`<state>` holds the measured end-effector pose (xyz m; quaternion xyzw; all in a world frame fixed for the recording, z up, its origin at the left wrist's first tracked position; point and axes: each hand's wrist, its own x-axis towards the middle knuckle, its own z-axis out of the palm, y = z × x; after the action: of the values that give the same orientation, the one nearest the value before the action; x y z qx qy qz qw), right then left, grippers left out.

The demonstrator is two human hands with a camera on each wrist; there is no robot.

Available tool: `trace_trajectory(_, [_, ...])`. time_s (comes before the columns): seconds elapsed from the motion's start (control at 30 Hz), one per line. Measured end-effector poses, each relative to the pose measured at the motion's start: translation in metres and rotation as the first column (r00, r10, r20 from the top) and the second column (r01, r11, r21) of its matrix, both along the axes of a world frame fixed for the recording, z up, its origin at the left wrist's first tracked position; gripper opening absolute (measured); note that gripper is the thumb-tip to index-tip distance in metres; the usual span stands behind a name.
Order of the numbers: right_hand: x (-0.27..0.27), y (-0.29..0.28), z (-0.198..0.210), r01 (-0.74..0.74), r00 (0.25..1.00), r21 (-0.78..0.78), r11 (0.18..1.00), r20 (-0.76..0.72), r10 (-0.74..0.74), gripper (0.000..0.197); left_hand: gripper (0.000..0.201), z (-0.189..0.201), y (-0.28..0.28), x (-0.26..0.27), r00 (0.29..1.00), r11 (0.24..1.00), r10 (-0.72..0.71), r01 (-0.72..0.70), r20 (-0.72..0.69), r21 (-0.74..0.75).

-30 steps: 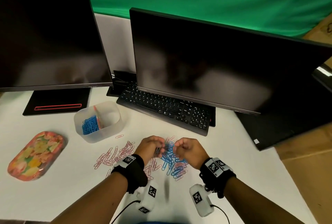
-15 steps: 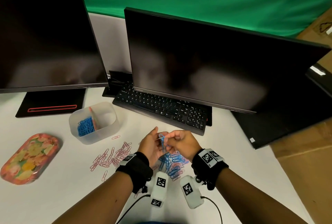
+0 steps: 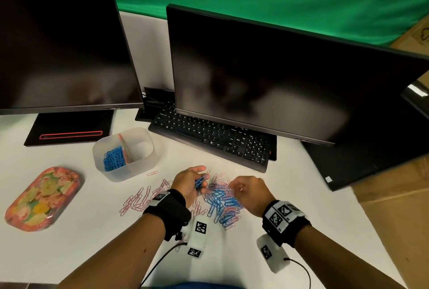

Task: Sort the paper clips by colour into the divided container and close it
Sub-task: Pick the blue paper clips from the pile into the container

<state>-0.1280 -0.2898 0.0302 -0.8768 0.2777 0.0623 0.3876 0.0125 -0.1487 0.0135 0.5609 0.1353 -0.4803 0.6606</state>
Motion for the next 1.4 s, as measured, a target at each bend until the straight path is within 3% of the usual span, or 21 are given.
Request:
trace_trajectory(0.1, [-0.015,0.01,-0.014,-0.192,0.977,-0.091,0.977,-0.116,0.181,0.026,0.04,-0.001,0.006,0.003,1.0,1.0,-0.009,0.009,-0.021,-0.002])
trace_trajectory(0.2, [-0.016,0.026,-0.026,-0.391,0.915,-0.169,0.905,-0.177,0.363,0.033,0.028,-0.007,0.01,0.005,0.998,0.997,-0.064,0.064,0.001,0.037])
trace_trajectory(0.3, [-0.009,0.038,-0.032,-0.514,0.855,-0.256,0.819,-0.228,0.466,0.036,0.012,-0.011,0.012,0.005,0.94,0.94,-0.305,0.272,0.152,0.209])
trace_trajectory(0.33, [-0.006,0.04,-0.033,-0.538,0.841,-0.283,0.794,-0.243,0.483,0.034,0.011,-0.011,0.013,0.002,0.86,0.875,-0.443,0.356,0.251,0.327])
trace_trajectory(0.4, [-0.001,0.042,-0.036,-0.551,0.834,-0.321,0.77,-0.251,0.492,0.029,0.01,-0.014,0.016,-0.009,0.621,0.73,-0.665,0.423,0.414,0.537])
trace_trajectory(0.47, [0.001,0.043,-0.04,-0.549,0.836,-0.356,0.756,-0.228,0.499,0.023,0.007,-0.02,0.019,-0.021,0.415,0.606,-0.791,0.43,0.449,0.669])
trace_trajectory(0.53, [0.0,0.045,-0.044,-0.548,0.835,-0.392,0.739,-0.199,0.513,0.016,0.007,-0.025,0.021,-0.03,0.256,0.499,-0.866,0.403,0.429,0.767])
trace_trajectory(0.6, [-0.004,0.044,-0.049,-0.553,0.829,-0.401,0.73,-0.177,0.531,0.009,0.017,-0.028,0.021,-0.035,0.158,0.443,-0.896,0.358,0.414,0.822])
trace_trajectory(0.67, [-0.008,0.041,-0.052,-0.526,0.845,-0.404,0.748,-0.144,0.516,0.008,0.019,-0.03,0.022,-0.037,0.106,0.423,-0.905,0.322,0.411,0.847])
trace_trajectory(0.77, [-0.013,0.031,-0.045,-0.389,0.916,-0.338,0.857,-0.039,0.4,0.013,0.017,-0.032,0.022,-0.034,0.059,0.391,-0.918,0.297,0.392,0.871])
trace_trajectory(0.9, [-0.019,0.015,-0.032,-0.19,0.977,-0.242,0.952,0.049,0.208,0.011,0.025,-0.029,0.016,-0.034,0.03,0.417,-0.904,0.277,0.426,0.866])
trace_trajectory(1.03, [-0.023,0.007,-0.028,-0.145,0.986,-0.213,0.966,0.044,0.158,0.01,0.05,-0.03,0.009,-0.041,-0.075,0.36,-0.919,0.244,0.388,0.9])
trace_trajectory(1.23, [-0.025,0.005,-0.026,-0.12,0.991,-0.199,0.973,0.039,0.13,0.01,0.021,-0.029,0.009,-0.038,-0.179,0.286,-0.932,0.167,0.315,0.943])
trace_trajectory(1.4, [-0.024,0.006,-0.025,-0.132,0.988,-0.182,0.974,0.05,0.144,0.01,0.022,-0.03,0.013,-0.035,-0.232,0.213,-0.94,0.18,0.252,0.96])
